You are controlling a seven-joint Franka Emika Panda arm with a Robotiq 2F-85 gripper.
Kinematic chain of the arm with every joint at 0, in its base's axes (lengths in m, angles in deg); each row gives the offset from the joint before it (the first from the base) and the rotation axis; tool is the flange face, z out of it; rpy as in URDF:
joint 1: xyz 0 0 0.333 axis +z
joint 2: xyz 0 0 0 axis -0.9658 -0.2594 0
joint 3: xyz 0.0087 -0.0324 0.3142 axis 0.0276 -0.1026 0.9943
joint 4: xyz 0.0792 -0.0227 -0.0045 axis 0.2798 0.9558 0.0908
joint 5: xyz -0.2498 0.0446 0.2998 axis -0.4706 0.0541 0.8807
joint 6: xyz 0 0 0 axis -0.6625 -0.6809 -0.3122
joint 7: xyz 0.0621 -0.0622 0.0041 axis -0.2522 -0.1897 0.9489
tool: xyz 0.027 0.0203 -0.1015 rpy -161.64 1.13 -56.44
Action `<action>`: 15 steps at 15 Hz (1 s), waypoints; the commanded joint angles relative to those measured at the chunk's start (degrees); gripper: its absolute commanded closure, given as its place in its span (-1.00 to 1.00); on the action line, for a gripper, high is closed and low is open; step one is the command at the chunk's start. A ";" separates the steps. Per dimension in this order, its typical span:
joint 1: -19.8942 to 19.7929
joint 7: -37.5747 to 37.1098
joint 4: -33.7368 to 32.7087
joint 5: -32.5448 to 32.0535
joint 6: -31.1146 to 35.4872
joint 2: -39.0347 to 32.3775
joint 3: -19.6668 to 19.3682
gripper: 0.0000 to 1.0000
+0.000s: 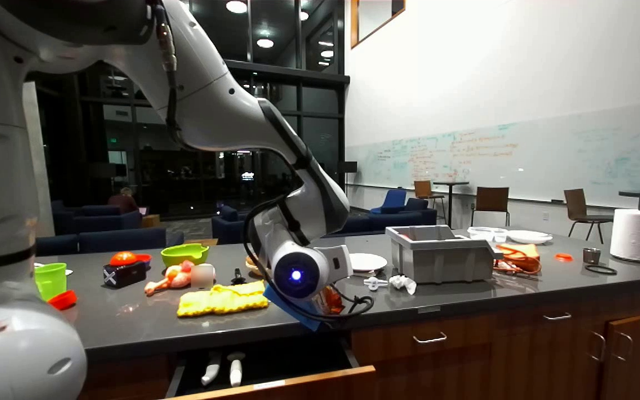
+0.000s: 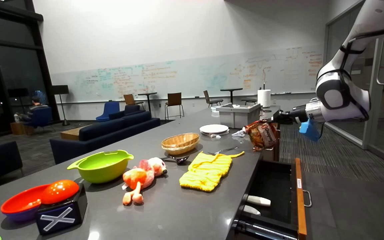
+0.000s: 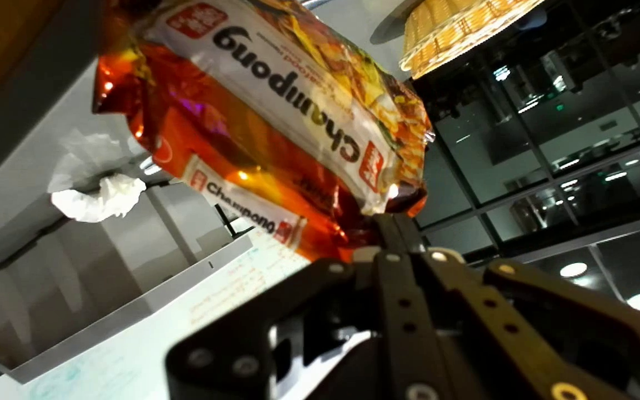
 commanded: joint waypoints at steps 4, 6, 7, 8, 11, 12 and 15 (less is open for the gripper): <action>-2.46 4.38 7.00 6.39 -3.09 6.69 -0.55 1.00; -2.98 4.89 8.37 7.47 -3.05 7.60 -0.49 1.00; -3.24 5.35 8.91 8.02 -3.55 7.54 -0.51 1.00; -3.44 5.87 9.56 8.35 -4.04 7.51 -0.52 1.00; -3.72 7.11 11.49 8.77 -4.64 8.03 -0.38 1.00; -3.68 7.20 12.22 8.49 -4.60 8.58 -0.29 1.00; -3.56 7.54 13.31 7.99 -5.45 7.83 -0.13 1.00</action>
